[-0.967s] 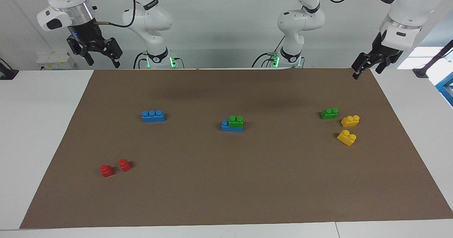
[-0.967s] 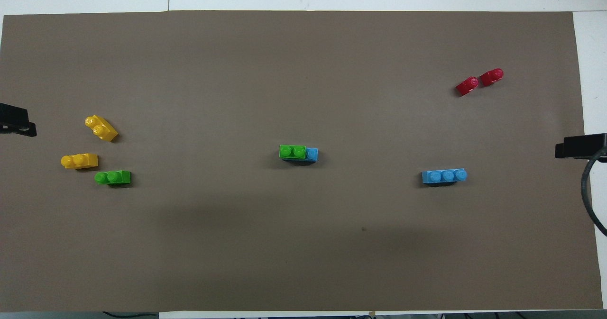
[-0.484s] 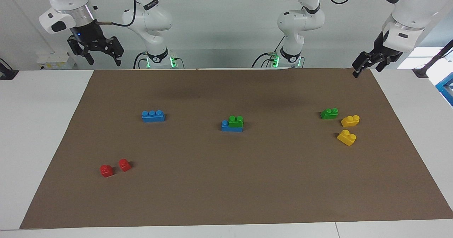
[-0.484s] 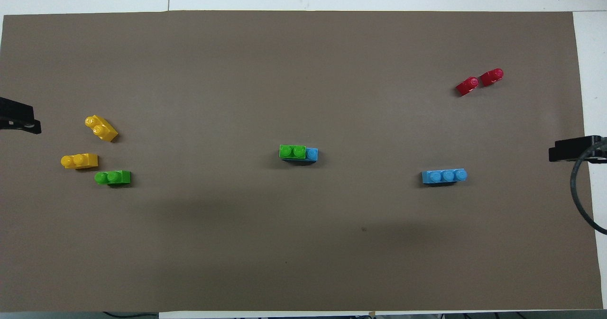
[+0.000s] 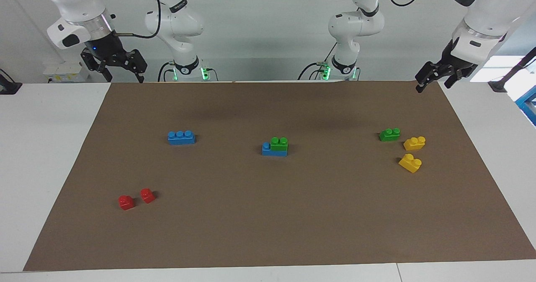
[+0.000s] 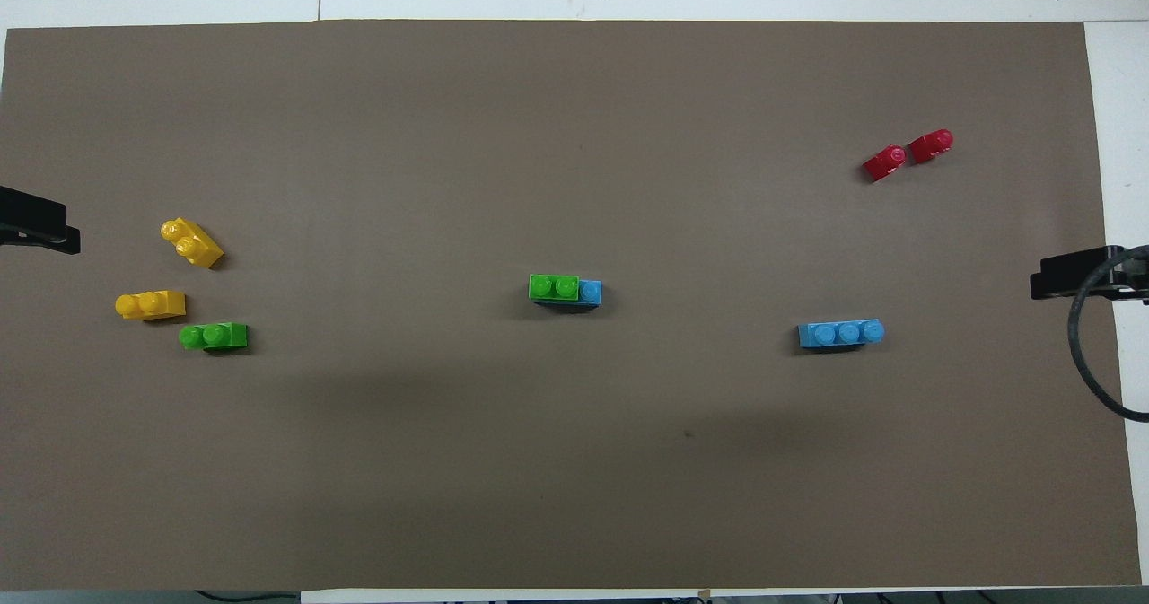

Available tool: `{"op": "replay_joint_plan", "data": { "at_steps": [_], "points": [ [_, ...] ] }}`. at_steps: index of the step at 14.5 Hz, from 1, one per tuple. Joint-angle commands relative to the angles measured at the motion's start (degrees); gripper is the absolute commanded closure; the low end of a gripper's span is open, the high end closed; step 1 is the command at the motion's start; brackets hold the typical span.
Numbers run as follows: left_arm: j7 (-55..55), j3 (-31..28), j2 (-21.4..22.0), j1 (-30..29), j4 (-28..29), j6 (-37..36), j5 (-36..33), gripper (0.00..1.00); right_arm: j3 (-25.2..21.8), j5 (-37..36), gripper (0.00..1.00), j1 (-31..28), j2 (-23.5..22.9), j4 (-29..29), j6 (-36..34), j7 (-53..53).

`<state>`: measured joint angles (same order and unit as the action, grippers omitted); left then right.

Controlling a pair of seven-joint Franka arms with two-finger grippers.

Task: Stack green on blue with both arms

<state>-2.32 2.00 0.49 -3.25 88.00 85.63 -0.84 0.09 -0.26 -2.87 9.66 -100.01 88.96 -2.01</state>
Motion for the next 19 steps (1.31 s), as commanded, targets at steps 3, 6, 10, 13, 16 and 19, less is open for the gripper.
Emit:
{"op": "replay_joint_plan", "data": {
  "at_steps": [3, 6, 10, 13, 16, 19],
  "points": [
    [-0.22, 0.03, -0.85, 0.17, -1.43, -0.02, -0.13, 0.00, 0.18, -1.59, 0.00, -0.38, -0.96, 1.75, -1.59, 1.30],
    [-2.14, 0.03, -0.85, 0.44, -1.51, 0.76, 1.01, 0.00, 0.18, -1.85, 0.00, -0.82, -0.61, 1.14, -1.51, 1.30],
    [-2.51, 0.03, -0.67, -0.18, -1.69, 0.94, 1.19, 0.00, -0.17, -1.94, 0.00, -0.91, -0.52, 0.96, -1.51, 1.39],
    [-2.25, 0.03, -0.67, -0.09, -1.69, 1.12, 1.28, 0.00, -0.35, -2.03, 0.00, -1.00, -0.52, 1.05, -1.42, 1.48],
    [-2.07, 0.03, -0.67, -0.09, -1.60, 1.29, 1.37, 0.00, -0.35, -2.03, 0.00, -0.82, -0.52, 0.96, -0.98, 1.39],
    [-2.07, 0.03, -0.67, 0.26, -1.60, 1.38, 1.37, 0.00, -0.35, -2.03, 0.00, -0.91, -0.52, 0.96, -0.98, 1.39]
  ]
}}
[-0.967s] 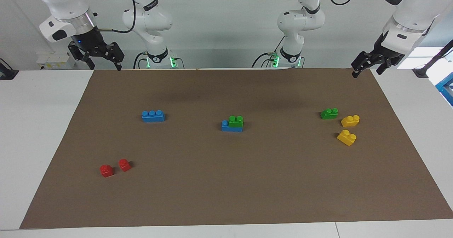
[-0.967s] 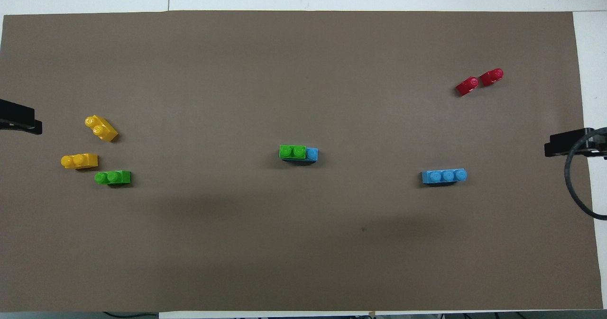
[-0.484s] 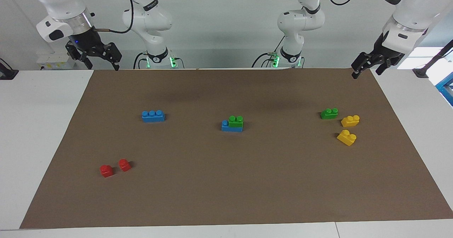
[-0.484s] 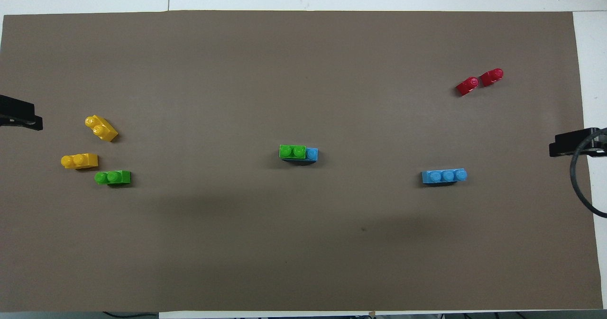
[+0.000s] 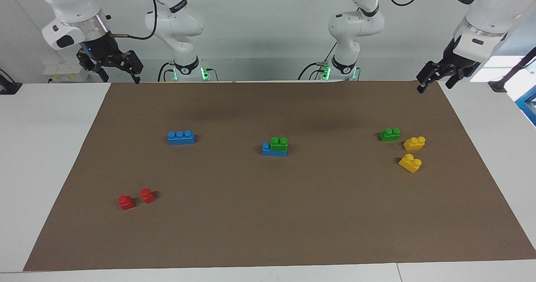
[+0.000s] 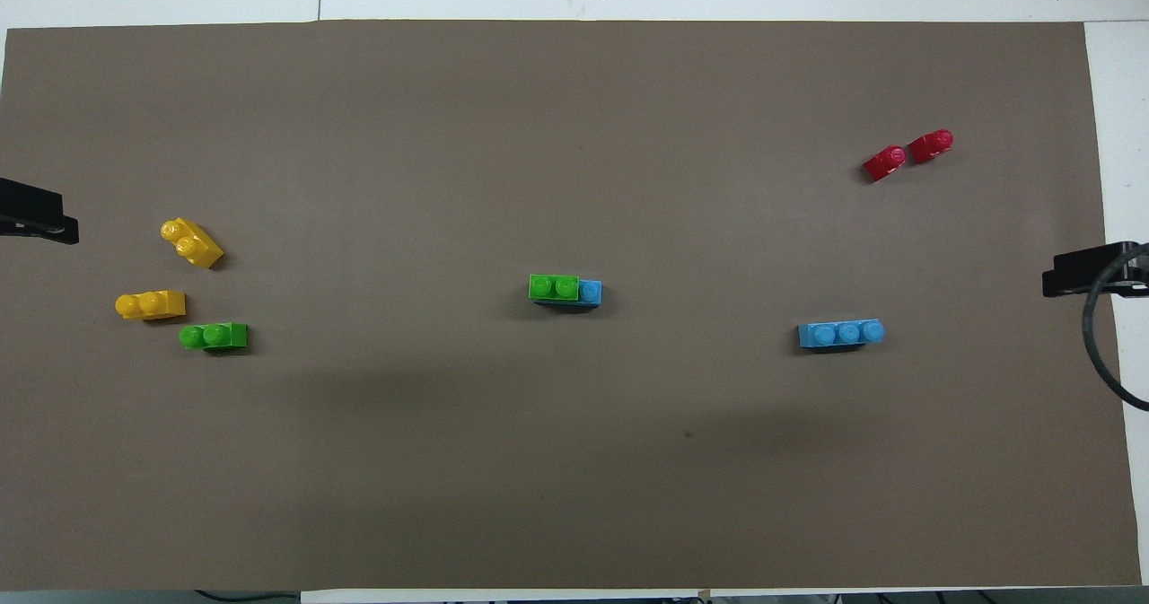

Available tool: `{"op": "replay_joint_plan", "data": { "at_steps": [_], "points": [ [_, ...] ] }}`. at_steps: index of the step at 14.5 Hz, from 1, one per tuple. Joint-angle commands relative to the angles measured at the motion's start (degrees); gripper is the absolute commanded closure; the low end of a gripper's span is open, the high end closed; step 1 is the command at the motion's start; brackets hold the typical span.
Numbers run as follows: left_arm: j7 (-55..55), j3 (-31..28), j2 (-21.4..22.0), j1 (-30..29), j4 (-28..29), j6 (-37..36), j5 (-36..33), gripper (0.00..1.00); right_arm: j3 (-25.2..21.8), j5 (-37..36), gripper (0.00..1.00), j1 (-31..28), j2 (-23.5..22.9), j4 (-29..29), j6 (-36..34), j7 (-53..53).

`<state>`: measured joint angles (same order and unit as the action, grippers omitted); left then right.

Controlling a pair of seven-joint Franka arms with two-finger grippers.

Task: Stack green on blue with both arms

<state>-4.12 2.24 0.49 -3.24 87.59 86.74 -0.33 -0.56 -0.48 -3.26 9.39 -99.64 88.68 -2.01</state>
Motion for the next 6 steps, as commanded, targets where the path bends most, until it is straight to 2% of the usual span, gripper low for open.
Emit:
{"op": "replay_joint_plan", "data": {
  "at_steps": [1, 6],
  "points": [
    [-0.28, -0.21, -0.66, 0.16, -1.20, 0.53, 0.77, 0.00, 0.30, -1.81, 0.00, -0.52, -0.25, 0.59, -0.70, 1.39],
    [-0.28, -0.04, -0.58, 0.60, -1.28, 0.71, 0.77, 0.00, 0.30, -1.81, 0.00, 0.01, -0.25, 0.59, -0.70, 1.22]
  ]
}}
